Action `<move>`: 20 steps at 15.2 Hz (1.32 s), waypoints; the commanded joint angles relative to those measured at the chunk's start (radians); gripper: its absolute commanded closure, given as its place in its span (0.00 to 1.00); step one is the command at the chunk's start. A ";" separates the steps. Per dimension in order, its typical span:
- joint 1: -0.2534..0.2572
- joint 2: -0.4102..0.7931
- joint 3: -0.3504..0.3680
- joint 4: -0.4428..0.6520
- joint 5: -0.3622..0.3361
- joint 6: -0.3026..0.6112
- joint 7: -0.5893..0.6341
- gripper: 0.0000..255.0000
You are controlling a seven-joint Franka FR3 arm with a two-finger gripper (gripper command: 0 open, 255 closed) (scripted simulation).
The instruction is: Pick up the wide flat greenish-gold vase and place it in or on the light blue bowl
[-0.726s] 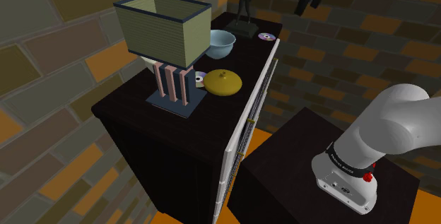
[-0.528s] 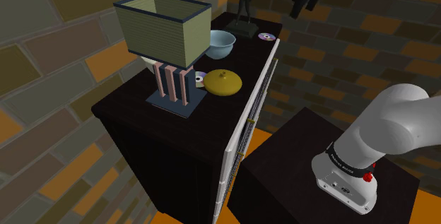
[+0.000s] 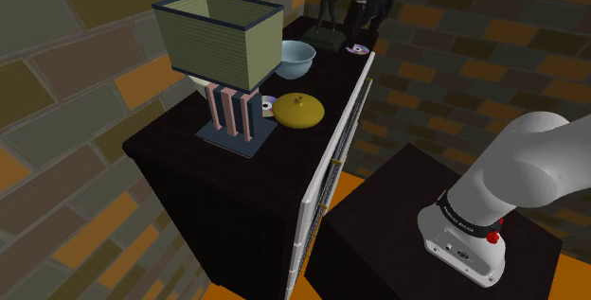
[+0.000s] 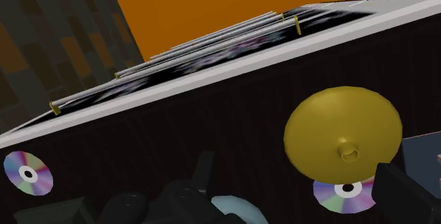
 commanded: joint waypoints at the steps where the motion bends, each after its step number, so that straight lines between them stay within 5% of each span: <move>1: 0.009 0.053 0.031 -0.002 0.006 0.045 0.031 0.00; 13: 0.039 0.450 0.173 0.129 -0.042 0.229 0.197 0.00; 20: 0.038 0.484 0.174 0.080 -0.056 0.310 0.207 0.00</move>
